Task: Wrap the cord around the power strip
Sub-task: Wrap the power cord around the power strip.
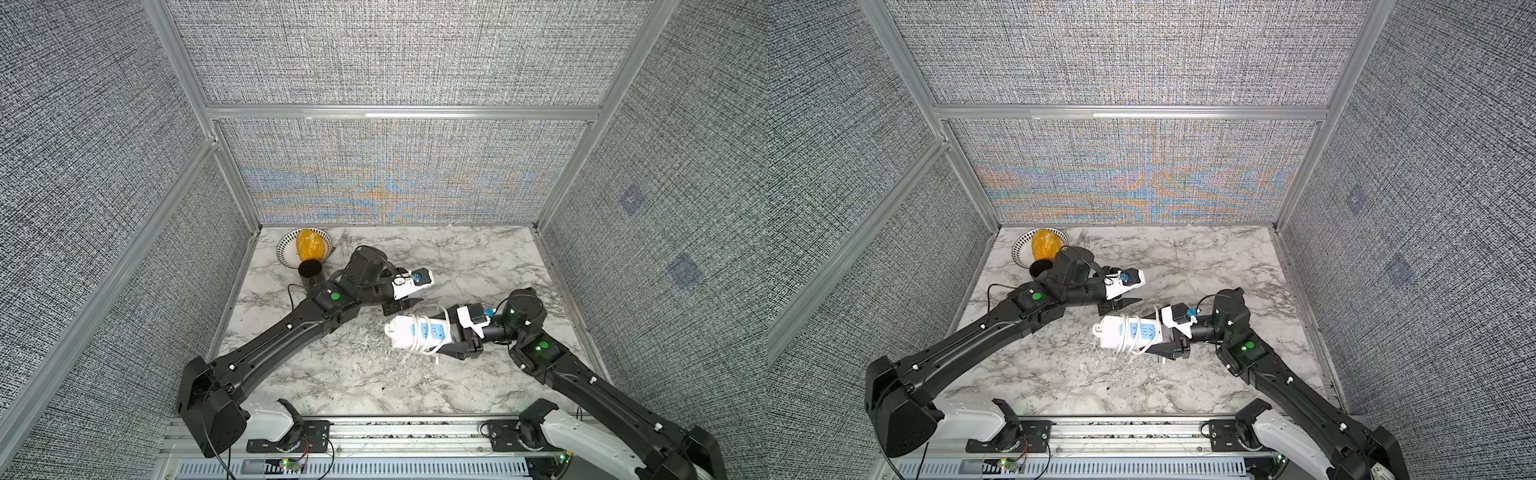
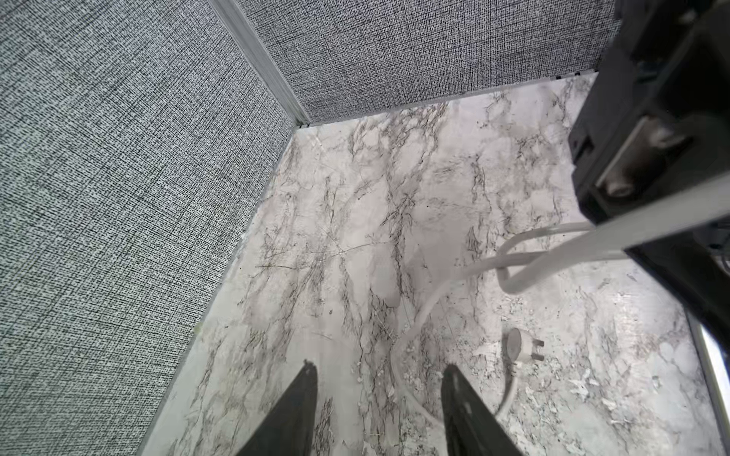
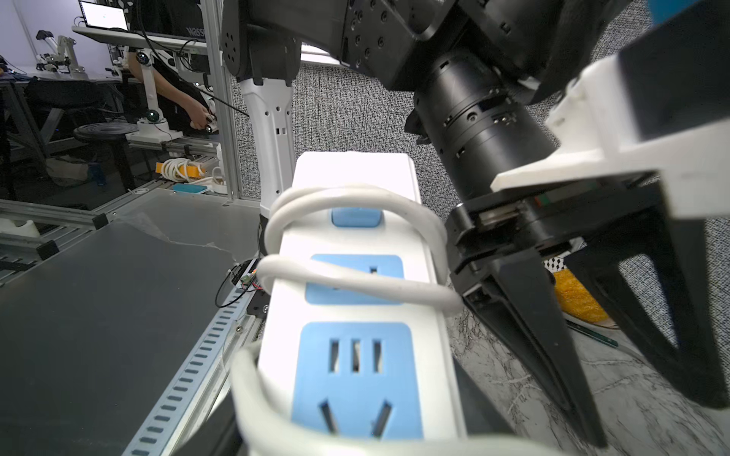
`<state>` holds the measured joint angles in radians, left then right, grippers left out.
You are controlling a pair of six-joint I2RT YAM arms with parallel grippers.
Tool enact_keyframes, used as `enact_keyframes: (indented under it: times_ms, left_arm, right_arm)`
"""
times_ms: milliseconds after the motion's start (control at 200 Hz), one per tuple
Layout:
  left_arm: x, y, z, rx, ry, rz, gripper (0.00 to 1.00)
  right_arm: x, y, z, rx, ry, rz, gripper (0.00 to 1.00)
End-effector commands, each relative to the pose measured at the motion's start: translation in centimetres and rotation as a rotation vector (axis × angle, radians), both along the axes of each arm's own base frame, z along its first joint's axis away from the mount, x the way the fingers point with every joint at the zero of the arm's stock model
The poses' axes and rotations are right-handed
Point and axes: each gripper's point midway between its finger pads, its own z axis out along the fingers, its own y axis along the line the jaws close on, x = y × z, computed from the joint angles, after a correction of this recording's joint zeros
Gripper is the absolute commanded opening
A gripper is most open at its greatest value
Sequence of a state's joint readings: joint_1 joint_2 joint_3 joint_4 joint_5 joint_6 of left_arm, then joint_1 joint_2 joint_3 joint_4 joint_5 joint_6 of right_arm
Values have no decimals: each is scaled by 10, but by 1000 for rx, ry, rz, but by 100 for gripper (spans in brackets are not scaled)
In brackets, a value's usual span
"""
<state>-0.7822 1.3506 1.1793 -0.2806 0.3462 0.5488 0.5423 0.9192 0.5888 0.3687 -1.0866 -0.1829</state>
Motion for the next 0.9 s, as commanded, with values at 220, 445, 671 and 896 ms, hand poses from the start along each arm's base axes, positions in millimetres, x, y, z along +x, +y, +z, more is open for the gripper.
enact_keyframes:
  times_ms: [220,445,671,896]
  left_arm:
    - [12,27,-27,-161,17,177,61]
    - [-4,33,-49,-281,92,178,63]
    - [-7,16,-61,-358,169,129,68]
    - [-3,-22,-64,-422,210,60,69]
  right_arm:
    - [11,2,30,49,-40,-9,0]
    - [19,6,35,49,-28,-3,0]
    - [23,8,46,75,-24,0,0]
    - [23,9,50,91,-9,8,0]
